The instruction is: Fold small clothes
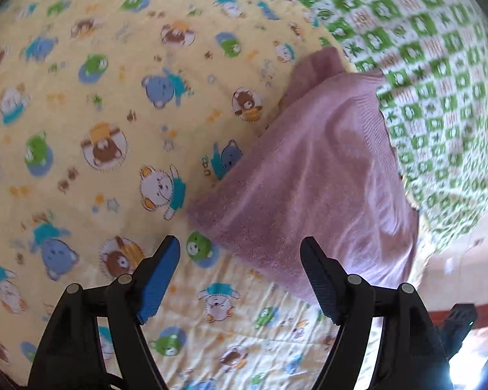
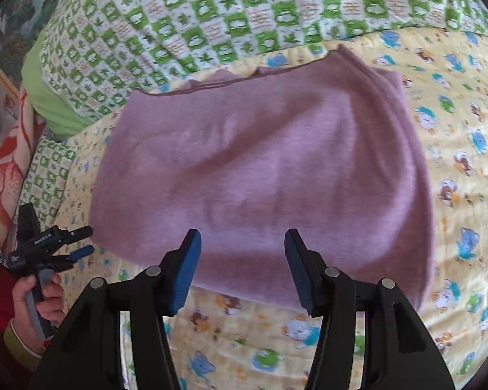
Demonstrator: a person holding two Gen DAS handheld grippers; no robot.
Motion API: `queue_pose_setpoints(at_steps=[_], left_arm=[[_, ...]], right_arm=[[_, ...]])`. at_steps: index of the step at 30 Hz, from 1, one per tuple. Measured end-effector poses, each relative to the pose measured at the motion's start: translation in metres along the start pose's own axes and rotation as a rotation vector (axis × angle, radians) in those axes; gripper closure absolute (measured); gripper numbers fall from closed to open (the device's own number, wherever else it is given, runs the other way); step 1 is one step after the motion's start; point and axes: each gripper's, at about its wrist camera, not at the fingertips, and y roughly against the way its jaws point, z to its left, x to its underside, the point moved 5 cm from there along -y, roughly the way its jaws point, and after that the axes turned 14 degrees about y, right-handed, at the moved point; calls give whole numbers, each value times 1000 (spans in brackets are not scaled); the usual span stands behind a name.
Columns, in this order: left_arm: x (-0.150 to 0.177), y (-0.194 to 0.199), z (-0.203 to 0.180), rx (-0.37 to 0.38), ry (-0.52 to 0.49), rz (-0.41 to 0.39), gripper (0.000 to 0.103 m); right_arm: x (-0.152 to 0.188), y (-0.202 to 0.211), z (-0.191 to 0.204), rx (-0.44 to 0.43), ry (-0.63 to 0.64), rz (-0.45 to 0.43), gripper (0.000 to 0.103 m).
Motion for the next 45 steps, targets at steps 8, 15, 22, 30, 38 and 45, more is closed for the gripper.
queue_pose_setpoints(at_steps=[8, 15, 22, 30, 38, 45], left_arm=[[-11, -19, -5, 64, 95, -45, 28], [-25, -34, -20, 85, 89, -61, 76], [5, -12, -93, 171, -95, -95, 83], [92, -41, -185, 242, -430, 36, 84], [123, -82, -185, 202, -448, 126, 84], [117, -84, -179, 207, -414, 133, 83]], right_arm=[[-4, -6, 18, -49, 16, 5, 47], [1, -9, 1, -51, -37, 17, 45], [-8, -8, -19, -64, -93, -4, 45], [-52, -14, -43, -125, -153, -37, 45], [-101, -47, -29, -269, -133, -23, 39], [-121, -91, -5, -390, -102, 18, 33]])
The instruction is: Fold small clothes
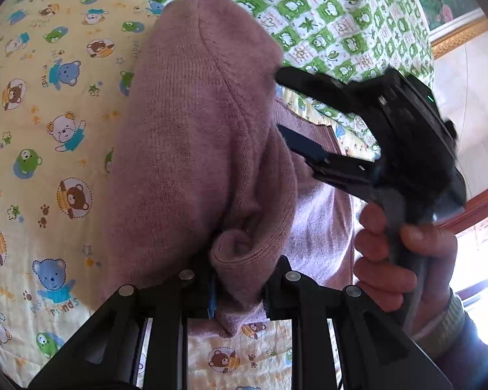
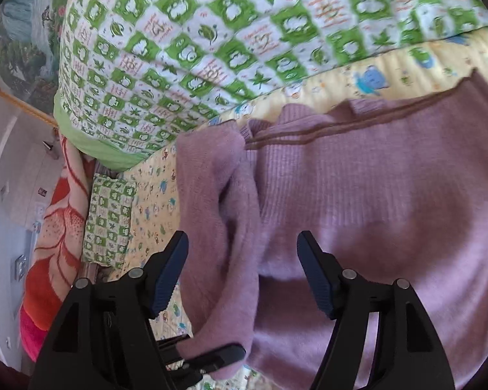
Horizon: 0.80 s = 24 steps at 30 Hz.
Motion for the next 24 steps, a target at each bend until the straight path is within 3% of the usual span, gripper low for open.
queue_pose_setpoints(at_steps=[10, 13, 15, 18, 24], left_arm=[[-1, 10, 8, -8, 14, -10, 83], [-1, 13, 8, -10, 17, -14, 83], [-1, 15, 5, -11, 11, -15, 83], [0, 20, -3, -6, -2, -17, 83], [9, 16, -37, 47, -38, 31, 83]], right_arm=[[-38, -52, 7, -81, -8, 38, 34], [-42, -62, 4, -114, -42, 54, 53], [-42, -64, 5, -132, -47, 56, 78], [-43, -55, 10, -105, -13, 21, 84], [-44, -12, 4, -61, 0, -49, 86]])
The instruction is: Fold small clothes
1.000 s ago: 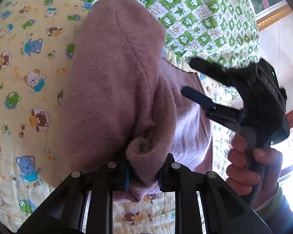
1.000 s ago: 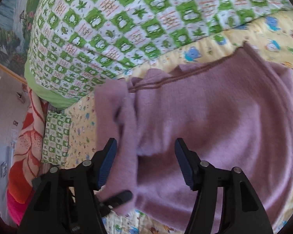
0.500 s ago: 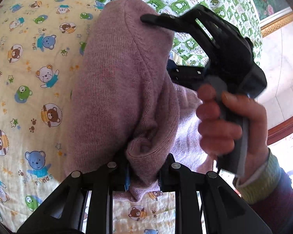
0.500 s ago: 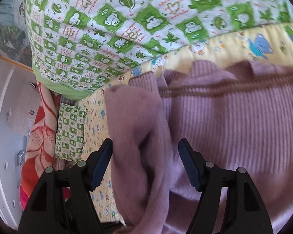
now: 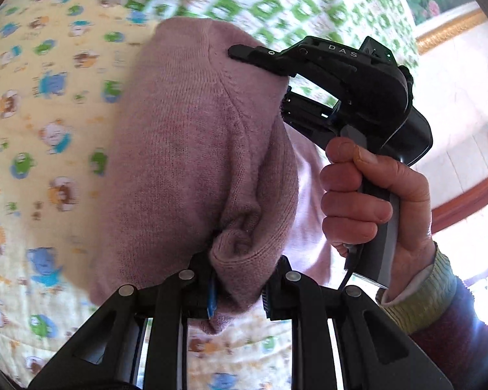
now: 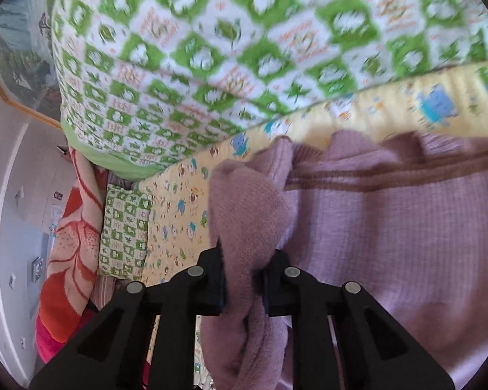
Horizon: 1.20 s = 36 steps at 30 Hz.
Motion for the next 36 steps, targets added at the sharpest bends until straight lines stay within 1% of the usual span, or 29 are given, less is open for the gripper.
queue_pose_setpoints(at_steps=[3, 6, 9, 12, 14, 17, 20, 22, 24, 26, 28, 31, 33, 35, 36], left_arm=[[10, -15, -28, 19, -56, 36, 83], [20, -34, -60, 41, -119, 70, 83], [31, -52, -93, 63, -187, 98, 83], [46, -78, -112, 38, -249, 139, 83], [58, -96, -115, 10, -269, 175, 83], [71, -114, -114, -30, -293, 204, 83], [73, -121, -113, -42, -280, 220, 83], [72, -119, -118, -24, -277, 215, 83], [72, -113, -121, -3, -281, 210, 83], [74, -114, -124, -3, -302, 212, 83], [79, -121, -125, -31, -316, 224, 83], [80, -138, -117, -58, -291, 248, 82], [77, -149, -114, -66, -276, 264, 81], [81, -153, -121, -57, -277, 275, 76], [79, -150, -122, -48, -276, 281, 68]], right_arm=[[-1, 30, -8, 50, 26, -22, 86], [9, 70, -22, 135, 63, -64, 87], [22, 104, -37, 172, 74, -112, 87], [42, 129, -63, 231, 53, -128, 87], [59, 139, -90, 273, 0, -123, 87], [81, 145, -120, 295, -78, -122, 87], [91, 146, -127, 291, -101, -130, 87], [88, 151, -122, 289, -91, -150, 87], [82, 162, -109, 266, -63, -210, 87], [79, 170, -97, 276, -20, -241, 87], [80, 168, -100, 315, -12, -215, 87], [90, 159, -131, 372, -72, -151, 87], [96, 156, -144, 380, -94, -140, 87], [99, 152, -152, 368, -133, -140, 87], [100, 152, -155, 354, -153, -147, 84]])
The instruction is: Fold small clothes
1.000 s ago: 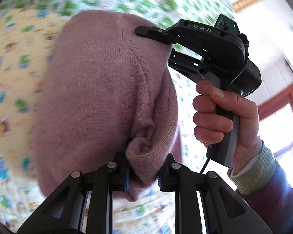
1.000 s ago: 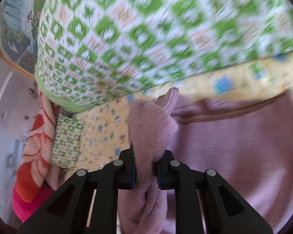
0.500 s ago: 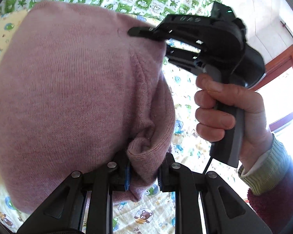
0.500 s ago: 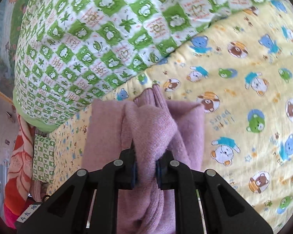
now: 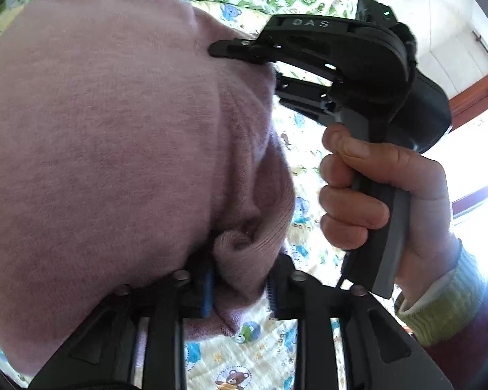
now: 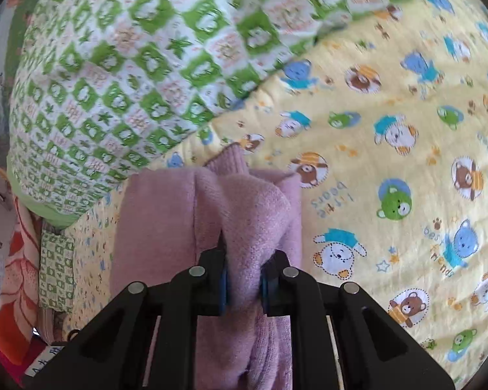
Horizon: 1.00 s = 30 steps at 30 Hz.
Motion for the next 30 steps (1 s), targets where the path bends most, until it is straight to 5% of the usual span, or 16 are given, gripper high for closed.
queue_pose_setpoints(at_steps=[4, 9, 16, 22, 25, 30], left_arm=[[8, 11, -7, 34, -12, 4, 46], [29, 29, -2, 48, -9, 22, 45], [58, 75, 33, 59, 76, -17, 39], [46, 113, 78, -5, 164, -113, 33], [14, 132, 122, -26, 265, -151, 33], [-5, 133, 159, -56, 339, -163, 33]], right_arm=[[6, 9, -4, -11, -41, -8, 75], [18, 34, -1, 23, -53, -26, 64], [45, 73, 8, -14, -106, -85, 63], [84, 75, 36, -35, -63, -23, 59], [98, 67, 41, -10, -53, -2, 54], [113, 56, 42, 9, -51, 26, 52]])
